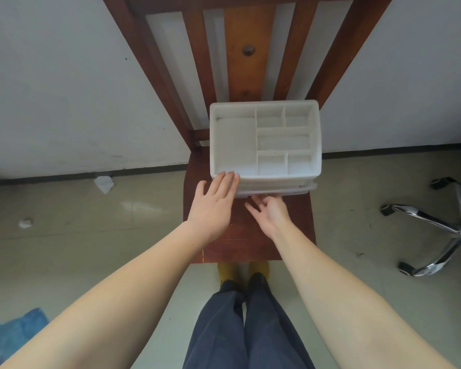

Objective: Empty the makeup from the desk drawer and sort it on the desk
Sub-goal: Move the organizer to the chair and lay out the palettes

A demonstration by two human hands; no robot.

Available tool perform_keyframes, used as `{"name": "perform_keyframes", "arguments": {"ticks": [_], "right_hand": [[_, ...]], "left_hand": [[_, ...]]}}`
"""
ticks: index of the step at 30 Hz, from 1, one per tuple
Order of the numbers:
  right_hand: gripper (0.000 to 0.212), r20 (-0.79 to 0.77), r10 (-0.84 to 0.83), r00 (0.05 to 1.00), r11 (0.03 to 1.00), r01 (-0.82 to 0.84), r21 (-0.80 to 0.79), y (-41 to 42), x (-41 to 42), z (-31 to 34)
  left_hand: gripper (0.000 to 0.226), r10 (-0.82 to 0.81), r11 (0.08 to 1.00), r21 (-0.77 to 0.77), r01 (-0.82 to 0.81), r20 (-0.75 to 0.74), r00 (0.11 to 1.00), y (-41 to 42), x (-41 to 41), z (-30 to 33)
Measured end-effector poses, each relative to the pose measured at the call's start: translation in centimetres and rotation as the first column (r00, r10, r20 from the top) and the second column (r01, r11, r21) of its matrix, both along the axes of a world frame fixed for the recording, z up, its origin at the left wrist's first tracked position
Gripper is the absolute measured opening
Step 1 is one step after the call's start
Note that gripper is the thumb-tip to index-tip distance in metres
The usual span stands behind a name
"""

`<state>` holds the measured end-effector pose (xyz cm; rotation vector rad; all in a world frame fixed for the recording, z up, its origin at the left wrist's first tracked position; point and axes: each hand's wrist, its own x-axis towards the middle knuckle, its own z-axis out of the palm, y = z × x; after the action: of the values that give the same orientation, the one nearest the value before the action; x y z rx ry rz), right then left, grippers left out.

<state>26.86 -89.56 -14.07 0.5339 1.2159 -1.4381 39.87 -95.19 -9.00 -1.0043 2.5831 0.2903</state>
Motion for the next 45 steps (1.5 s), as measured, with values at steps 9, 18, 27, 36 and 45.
{"name": "perform_keyframes", "arguments": {"ticks": [9, 18, 27, 36, 45], "right_hand": [[0.042, 0.127, 0.001, 0.992, 0.999, -0.006, 0.037, 6.6, 2.1, 0.4], [0.056, 0.184, 0.053, 0.981, 0.994, -0.070, 0.086, 8.2, 1.9, 0.3], [0.029, -0.283, 0.910, 0.303, 0.391, -0.852, 0.347, 7.1, -4.3, 6.1], [0.046, -0.250, 0.702, -0.667, -0.033, -0.381, 0.924, 0.5, -5.4, 0.0], [0.050, -0.278, 0.619, -0.735, 0.049, -0.317, 0.947, 1.5, -5.2, 0.2]], "left_hand": [[0.076, 0.010, 0.999, 0.031, -0.011, 0.021, 1.000, 0.1, 0.0, -0.1], [0.078, -0.008, 1.000, -0.022, 0.007, -0.042, 0.999, 0.2, 0.4, -1.1], [0.055, -0.304, 0.952, -0.025, 0.305, -0.190, 0.934, 1.0, 0.7, -2.5], [0.051, -0.147, 0.988, -0.020, 0.155, 0.228, 0.963, -0.8, -3.8, -3.8], [0.065, -0.217, 0.974, -0.031, 0.226, 0.183, 0.959, -0.9, -2.6, -4.2]]}}
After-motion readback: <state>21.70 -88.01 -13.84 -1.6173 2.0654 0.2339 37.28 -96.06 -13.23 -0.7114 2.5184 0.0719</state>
